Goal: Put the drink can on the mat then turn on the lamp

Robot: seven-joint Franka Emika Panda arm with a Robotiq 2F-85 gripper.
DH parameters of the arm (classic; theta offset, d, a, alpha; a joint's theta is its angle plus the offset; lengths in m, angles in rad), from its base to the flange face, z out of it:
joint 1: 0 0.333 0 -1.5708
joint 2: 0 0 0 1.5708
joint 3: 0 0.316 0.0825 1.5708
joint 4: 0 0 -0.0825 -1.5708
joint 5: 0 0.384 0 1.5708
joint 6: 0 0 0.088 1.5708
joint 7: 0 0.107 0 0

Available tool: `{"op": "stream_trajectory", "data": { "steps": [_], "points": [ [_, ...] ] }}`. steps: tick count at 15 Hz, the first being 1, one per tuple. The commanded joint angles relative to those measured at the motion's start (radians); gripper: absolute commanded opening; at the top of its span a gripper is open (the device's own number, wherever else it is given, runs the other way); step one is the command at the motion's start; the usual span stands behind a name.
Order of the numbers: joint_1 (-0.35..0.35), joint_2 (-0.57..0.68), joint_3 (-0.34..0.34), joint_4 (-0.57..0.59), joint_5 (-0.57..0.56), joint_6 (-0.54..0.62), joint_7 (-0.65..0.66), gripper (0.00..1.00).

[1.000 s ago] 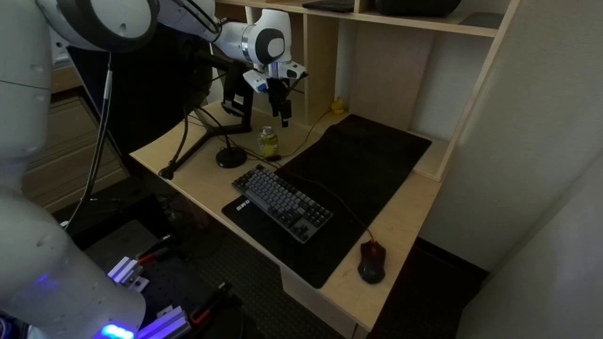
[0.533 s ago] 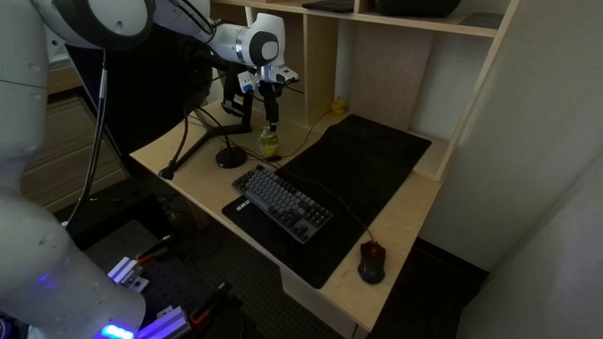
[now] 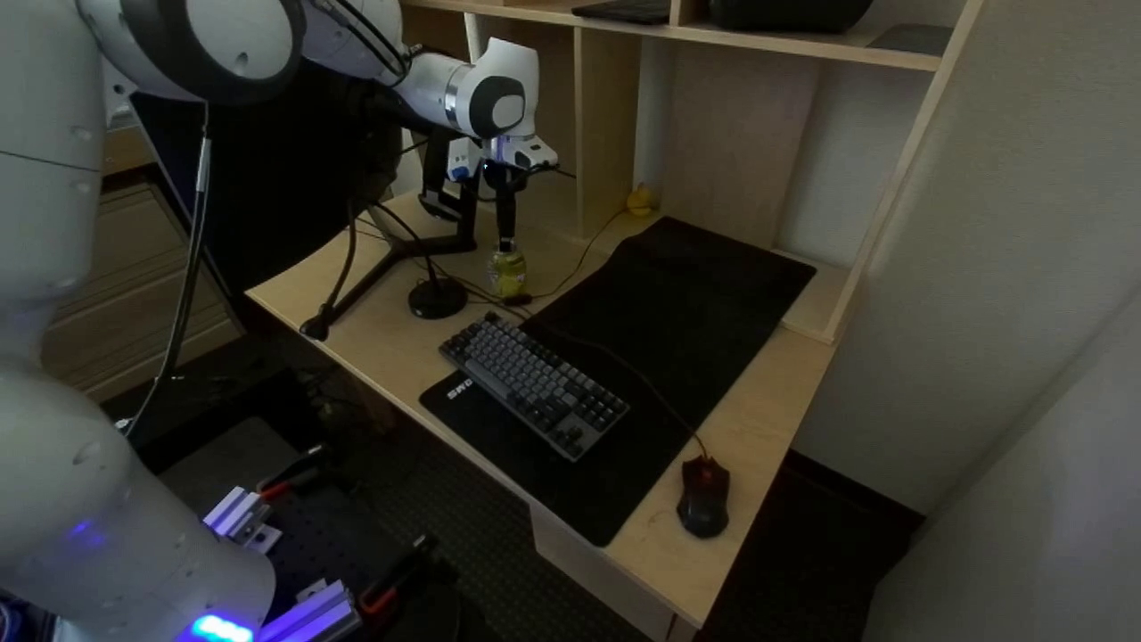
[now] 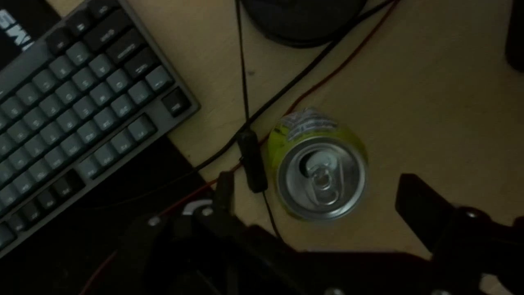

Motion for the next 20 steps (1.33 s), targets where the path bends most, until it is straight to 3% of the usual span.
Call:
{"op": "stream_trajectory", "data": {
  "steps": [1,2,10,16,17,18,20],
  "points": [
    [-0.004,0.001,0.021,-0.06,0.054,0.133,0.067,1.0],
    [-0.004,0.013,0.019,-0.013,0.02,0.063,0.046,1.0],
    [0.009,0.049,0.01,-0.03,0.007,0.128,0.098,1.0],
    [0.0,0.058,0.016,-0.029,0.009,0.113,0.097,1.0],
    [-0.001,0.058,0.019,-0.032,0.009,0.125,0.089,0.75],
    [-0.003,0.058,0.018,-0.029,0.009,0.125,0.087,0.73],
    [0.0,0.058,0.015,-0.033,0.004,0.143,0.086,0.58]
  ]
}}
